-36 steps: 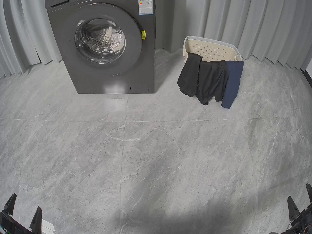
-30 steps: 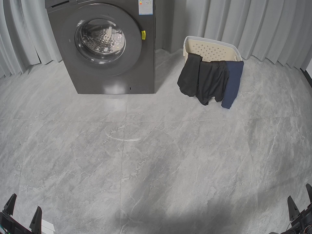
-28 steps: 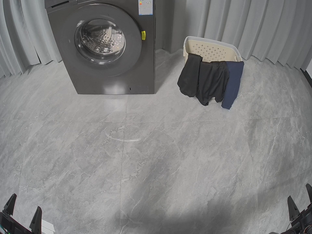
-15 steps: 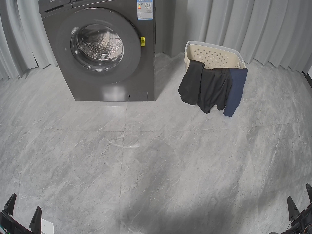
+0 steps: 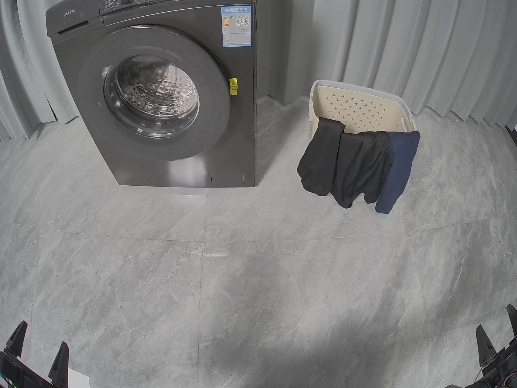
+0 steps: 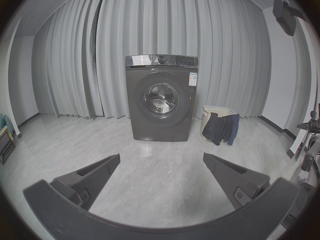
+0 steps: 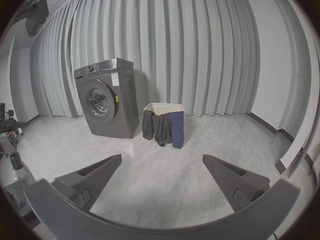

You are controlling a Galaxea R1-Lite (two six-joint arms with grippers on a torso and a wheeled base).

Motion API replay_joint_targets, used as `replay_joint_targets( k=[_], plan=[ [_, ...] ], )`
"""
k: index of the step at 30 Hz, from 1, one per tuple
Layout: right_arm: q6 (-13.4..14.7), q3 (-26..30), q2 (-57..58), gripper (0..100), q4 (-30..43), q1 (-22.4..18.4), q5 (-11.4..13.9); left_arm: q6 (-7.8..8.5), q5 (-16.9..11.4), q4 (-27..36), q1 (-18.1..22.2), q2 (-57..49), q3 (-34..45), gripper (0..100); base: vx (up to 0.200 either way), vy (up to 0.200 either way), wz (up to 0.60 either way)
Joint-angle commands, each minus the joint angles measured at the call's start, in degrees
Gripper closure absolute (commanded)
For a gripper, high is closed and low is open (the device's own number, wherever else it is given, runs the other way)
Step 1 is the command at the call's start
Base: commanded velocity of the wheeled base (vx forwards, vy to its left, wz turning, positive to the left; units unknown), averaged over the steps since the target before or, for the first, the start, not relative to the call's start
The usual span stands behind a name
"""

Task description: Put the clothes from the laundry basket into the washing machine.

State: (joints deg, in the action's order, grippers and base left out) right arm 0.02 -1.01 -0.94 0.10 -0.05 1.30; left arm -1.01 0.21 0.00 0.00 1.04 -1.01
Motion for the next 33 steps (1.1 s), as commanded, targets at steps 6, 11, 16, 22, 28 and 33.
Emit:
replay_joint_targets(
  k=[6,11,16,22,28,33],
  plan=[
    [0.0,1.0,0.5,0,0.0,0.0,0.0,-0.13,0.1,0.0,0.0,-0.9,1.0,0,0.200,0.000,0.00],
    [0.0,1.0,0.6,0,0.0,0.0,0.0,-0.13,0.1,-0.1,0.0,-0.9,1.0,0,0.200,0.000,0.00],
    [0.0,1.0,0.5,0,0.0,0.0,0.0,0.05,0.0,-0.1,0.0,-0.9,1.0,0,0.200,0.000,0.00],
    [0.0,1.0,0.5,0,0.0,0.0,0.0,0.13,-0.1,0.0,0.0,-1.0,1.0,0,0.000,0.000,-0.60],
    [0.0,1.0,0.5,0,0.0,-0.1,0.0,0.22,-0.2,0.0,0.0,-0.9,1.0,0,0.000,-0.100,0.00],
    [0.0,1.0,0.5,0,0.0,-0.1,0.0,0.13,-0.2,0.0,0.0,-0.9,1.0,0,0.000,-0.200,0.00]
  ],
)
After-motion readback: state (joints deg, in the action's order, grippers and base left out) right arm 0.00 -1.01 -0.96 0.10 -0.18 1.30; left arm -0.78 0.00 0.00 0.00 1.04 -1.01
